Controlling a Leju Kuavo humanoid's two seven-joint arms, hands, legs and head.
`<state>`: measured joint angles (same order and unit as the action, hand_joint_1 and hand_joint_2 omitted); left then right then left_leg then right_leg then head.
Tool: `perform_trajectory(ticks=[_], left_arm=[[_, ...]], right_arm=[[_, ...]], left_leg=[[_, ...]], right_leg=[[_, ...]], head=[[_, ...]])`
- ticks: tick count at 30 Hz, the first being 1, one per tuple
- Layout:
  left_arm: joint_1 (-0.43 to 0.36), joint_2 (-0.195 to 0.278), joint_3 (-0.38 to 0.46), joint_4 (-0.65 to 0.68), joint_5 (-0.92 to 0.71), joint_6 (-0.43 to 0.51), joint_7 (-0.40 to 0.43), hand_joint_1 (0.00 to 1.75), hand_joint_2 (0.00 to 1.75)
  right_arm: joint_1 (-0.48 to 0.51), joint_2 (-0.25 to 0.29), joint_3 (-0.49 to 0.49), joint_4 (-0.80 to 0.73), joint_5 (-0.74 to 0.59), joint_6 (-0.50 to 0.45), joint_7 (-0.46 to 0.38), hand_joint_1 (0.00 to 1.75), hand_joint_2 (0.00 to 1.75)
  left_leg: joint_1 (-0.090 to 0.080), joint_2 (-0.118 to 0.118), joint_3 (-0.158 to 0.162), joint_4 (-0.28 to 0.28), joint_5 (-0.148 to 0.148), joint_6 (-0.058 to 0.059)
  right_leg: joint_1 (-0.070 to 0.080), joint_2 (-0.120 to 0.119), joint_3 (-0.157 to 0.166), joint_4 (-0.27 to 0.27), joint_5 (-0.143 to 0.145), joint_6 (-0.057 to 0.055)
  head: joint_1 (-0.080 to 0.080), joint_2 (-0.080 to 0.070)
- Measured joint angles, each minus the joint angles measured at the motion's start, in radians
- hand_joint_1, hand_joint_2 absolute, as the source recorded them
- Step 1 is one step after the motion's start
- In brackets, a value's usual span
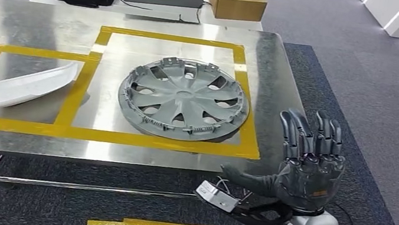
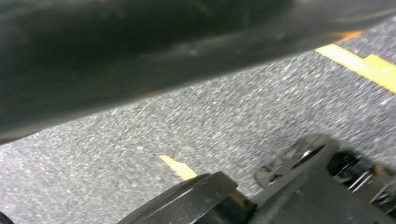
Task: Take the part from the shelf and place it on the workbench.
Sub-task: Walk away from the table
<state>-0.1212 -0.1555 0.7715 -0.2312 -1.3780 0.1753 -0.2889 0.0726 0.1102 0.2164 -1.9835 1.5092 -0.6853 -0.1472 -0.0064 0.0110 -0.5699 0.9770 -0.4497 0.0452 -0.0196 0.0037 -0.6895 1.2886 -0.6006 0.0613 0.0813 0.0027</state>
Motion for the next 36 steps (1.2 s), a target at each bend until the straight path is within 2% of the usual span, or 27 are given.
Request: perform_trajectory(ticks=[1, 3, 4, 5, 6, 8, 9, 10, 12, 13, 14, 15, 16, 17, 19, 20, 21, 23, 24, 26, 28, 29, 30, 31, 33, 35, 36], left_arm=[[0.000, 0.000, 0.000, 0.000, 0.000, 0.000, 0.000, 0.00, 0.00], [-0.001, -0.001, 0.001, 0.000, -0.001, 0.000, 0.000, 0.00, 0.00], [-0.001, -0.002, 0.001, 0.000, -0.001, 0.000, 0.000, 0.00, 0.00], [-0.001, -0.002, 0.001, 0.000, -0.002, 0.000, 0.000, 0.00, 0.00], [-0.001, -0.003, 0.001, 0.000, -0.002, 0.000, 0.000, 0.00, 0.00], [-0.001, -0.003, 0.002, 0.000, -0.002, 0.000, 0.000, 0.00, 0.00], [0.000, -0.003, 0.002, 0.000, -0.002, 0.001, 0.000, 0.00, 0.00], [0.000, -0.003, 0.002, 0.000, -0.002, 0.001, 0.000, 0.00, 0.00], [0.000, -0.002, 0.004, 0.000, -0.002, 0.003, -0.001, 0.00, 0.00], [0.000, -0.001, 0.006, 0.000, -0.001, 0.005, -0.002, 0.00, 0.00], [0.000, -0.001, 0.007, 0.000, 0.000, 0.007, -0.003, 0.00, 0.00], [0.000, 0.000, 0.008, 0.000, 0.002, 0.008, -0.005, 0.00, 0.00], [0.001, 0.000, 0.009, 0.000, 0.005, 0.010, -0.006, 0.00, 0.00], [0.001, 0.000, 0.012, 0.000, 0.007, 0.012, -0.008, 0.00, 0.00], [0.001, 0.001, 0.020, 0.000, 0.010, 0.014, -0.012, 0.00, 0.00], [0.003, 0.000, 0.023, 0.000, 0.011, 0.016, -0.014, 0.00, 0.00], [0.005, 0.000, 0.025, 0.000, 0.012, 0.017, -0.015, 0.00, 0.00], [0.010, 0.000, 0.027, 0.000, 0.012, 0.019, -0.016, 0.00, 0.00], [0.011, 0.001, 0.029, 0.000, 0.013, 0.020, -0.016, 0.00, 0.00], [0.011, 0.001, 0.031, 0.000, 0.015, 0.023, -0.016, 0.00, 0.00], [0.012, 0.001, 0.037, 0.000, 0.019, 0.028, -0.016, 0.00, 0.00], [0.014, 0.001, 0.042, 0.000, 0.021, 0.030, -0.017, 0.00, 0.00], [0.016, 0.001, 0.047, 0.000, 0.023, 0.033, -0.019, 0.00, 0.00], [0.020, 0.001, 0.052, 0.000, 0.025, 0.037, -0.021, 0.00, 0.00], [0.027, 0.000, 0.064, 0.000, 0.029, 0.044, -0.028, 0.00, 0.00], [0.032, -0.003, 0.076, 0.000, 0.031, 0.048, -0.036, 0.00, 0.00], [0.034, -0.005, 0.082, 0.000, 0.031, 0.049, -0.038, 0.00, 0.00]], right_arm=[[0.000, 0.000, -0.001, 0.002, 0.002, 0.000, 0.000, 0.00, 0.00], [-0.002, 0.000, -0.003, 0.004, 0.006, 0.001, 0.002, 0.00, 0.00], [-0.003, 0.001, -0.003, 0.004, 0.009, 0.002, 0.003, 0.00, 0.00], [-0.005, 0.001, -0.003, 0.005, 0.013, 0.004, 0.006, 0.00, 0.00], [-0.005, 0.002, -0.004, 0.006, 0.017, 0.006, 0.011, 0.00, 0.00], [-0.004, 0.003, -0.008, 0.008, 0.029, 0.010, 0.025, 0.00, 0.00], [-0.003, 0.004, -0.011, 0.009, 0.035, 0.011, 0.031, 0.00, 0.00], [-0.002, 0.006, -0.015, 0.010, 0.039, 0.010, 0.038, 0.00, 0.00], [0.001, 0.008, -0.027, 0.014, 0.045, 0.008, 0.052, 0.00, 0.00], [0.004, 0.008, -0.035, 0.017, 0.048, 0.006, 0.060, 0.00, 0.00], [0.010, 0.009, -0.047, 0.020, 0.050, 0.004, 0.072, 0.00, 0.00], [0.018, 0.009, -0.062, 0.023, 0.049, 0.001, 0.084, 0.00, 0.00], [0.028, 0.011, -0.082, 0.027, 0.045, -0.002, 0.096, 0.00, 0.00], [0.040, 0.014, -0.107, 0.030, 0.041, -0.003, 0.106, 0.00, 0.00], [0.064, 0.024, -0.172, 0.034, 0.030, -0.005, 0.113, 0.00, 0.00], [0.075, 0.030, -0.209, 0.036, 0.025, -0.006, 0.113, 0.00, 0.00], [0.083, 0.034, -0.244, 0.038, 0.020, -0.006, 0.112, 0.00, 0.00], [0.098, 0.040, -0.300, 0.042, 0.012, -0.006, 0.110, 0.00, 0.00], [0.104, 0.041, -0.321, 0.044, 0.011, -0.006, 0.109, 0.00, 0.00], [0.112, 0.047, -0.357, 0.051, 0.004, -0.007, 0.108, 0.00, 0.00], [0.114, 0.061, -0.412, 0.079, -0.045, -0.007, 0.099, 0.00, 0.00], [0.114, 0.069, -0.453, 0.106, -0.090, -0.007, 0.084, 0.00, 0.00], [0.111, 0.075, -0.506, 0.143, -0.144, -0.006, 0.060, 0.00, 0.00], [0.104, 0.081, -0.567, 0.190, -0.199, 0.001, 0.026, 0.00, 0.00], [0.076, 0.087, -0.713, 0.315, -0.274, 0.029, -0.048, 0.00, 0.00], [0.043, 0.088, -0.865, 0.462, -0.279, 0.061, -0.099, 0.00, 0.00], [0.026, 0.088, -0.935, 0.543, -0.257, 0.071, -0.110, 0.00, 0.00]], left_leg=[[-0.003, 0.001, -0.013, 0.002, 0.009, 0.000], [-0.009, 0.002, -0.033, 0.008, 0.023, -0.003], [-0.011, 0.002, -0.040, 0.011, 0.030, -0.006], [-0.012, 0.003, -0.046, 0.013, 0.039, -0.009], [-0.012, 0.004, -0.050, 0.013, 0.047, -0.014], [-0.009, 0.003, -0.056, 0.012, 0.057, -0.025], [-0.008, 0.001, -0.061, 0.023, 0.041, -0.032], [-0.006, -0.002, -0.071, 0.050, 0.007, -0.039], [0.001, -0.005, -0.103, 0.166, -0.094, -0.052], [0.005, -0.005, -0.117, 0.233, -0.132, -0.057], [0.009, -0.006, -0.122, 0.283, -0.149, -0.061], [0.013, -0.006, -0.112, 0.300, -0.141, -0.065], [0.017, -0.006, -0.085, 0.280, -0.118, -0.068], [0.021, -0.006, -0.041, 0.224, -0.090, -0.072], [0.023, -0.013, 0.051, 0.087, -0.072, -0.074], [0.022, -0.017, 0.076, 0.042, -0.076, -0.071], [0.018, -0.020, 0.084, 0.021, -0.083, -0.065], [0.016, -0.019, 0.074, 0.016, -0.073, -0.045], [0.015, -0.016, 0.067, 0.015, -0.065, -0.034], [0.015, -0.010, 0.048, 0.010, -0.046, -0.013], [0.009, -0.008, 0.022, 0.011, -0.026, -0.003], [0.005, -0.008, 0.008, 0.012, -0.015, -0.001], [0.001, -0.008, -0.005, 0.012, -0.005, 0.001], [-0.004, -0.008, -0.017, 0.012, 0.004, 0.003], [-0.012, -0.009, -0.035, 0.013, 0.021, 0.003], [-0.016, -0.010, -0.046, 0.013, 0.037, -0.001], [-0.014, -0.009, -0.048, 0.012, 0.045, -0.005]], right_leg=[[0.002, 0.000, 0.036, -0.032, 0.027, -0.005], [0.010, -0.004, 0.148, -0.178, 0.065, -0.020], [0.013, -0.006, 0.200, -0.253, 0.064, -0.027], [0.017, -0.007, 0.234, -0.306, 0.057, -0.031], [0.020, -0.008, 0.248, -0.333, 0.051, -0.033], [0.019, -0.008, 0.236, -0.344, 0.064, -0.042], [0.017, -0.009, 0.227, -0.347, 0.074, -0.050], [0.014, -0.011, 0.219, -0.350, 0.085, -0.057], [0.012, -0.013, 0.199, -0.347, 0.106, -0.065], [0.011, -0.013, 0.186, -0.344, 0.116, -0.065], [0.011, -0.013, 0.169, -0.339, 0.125, -0.063], [0.010, -0.013, 0.153, -0.333, 0.133, -0.061], [0.008, -0.013, 0.136, -0.326, 0.140, -0.057], [0.005, -0.013, 0.121, -0.317, 0.145, -0.052], [0.003, -0.012, 0.096, -0.300, 0.154, -0.041], [0.003, -0.012, 0.087, -0.295, 0.160, -0.034], [0.003, -0.012, 0.082, -0.293, 0.167, -0.026], [0.000, -0.010, 0.075, -0.294, 0.178, -0.011], [-0.001, -0.009, 0.068, -0.288, 0.168, -0.005], [-0.003, -0.007, 0.039, -0.219, 0.097, 0.001], [-0.001, -0.006, 0.004, -0.086, 0.006, 0.002], [0.000, -0.006, -0.004, -0.030, -0.015, 0.001], [0.001, -0.006, 0.002, -0.004, -0.013, -0.002], [0.003, -0.006, 0.027, -0.014, 0.009, -0.007], [0.012, -0.007, 0.125, -0.140, 0.059, -0.029], [0.022, -0.012, 0.229, -0.292, 0.061, -0.047], [0.027, -0.014, 0.255, -0.337, 0.053, -0.051]], head=[[0.000, 0.000], [0.000, 0.000], [-0.001, 0.000], [-0.001, 0.000], [-0.001, 0.000], [-0.001, 0.000], [-0.002, 0.000], [-0.004, 0.000], [-0.007, 0.000], [-0.008, 0.000], [-0.008, 0.000], [-0.008, 0.000], [-0.008, 0.000], [-0.008, 0.000], [-0.008, 0.000], [-0.008, 0.000], [-0.008, 0.000], [-0.008, 0.000], [-0.007, 0.000], [-0.003, 0.000], [0.000, 0.000], [0.000, 0.000], [0.000, 0.000], [0.000, 0.000], [-0.001, 0.000], [-0.001, 0.000], [-0.001, 0.000]])
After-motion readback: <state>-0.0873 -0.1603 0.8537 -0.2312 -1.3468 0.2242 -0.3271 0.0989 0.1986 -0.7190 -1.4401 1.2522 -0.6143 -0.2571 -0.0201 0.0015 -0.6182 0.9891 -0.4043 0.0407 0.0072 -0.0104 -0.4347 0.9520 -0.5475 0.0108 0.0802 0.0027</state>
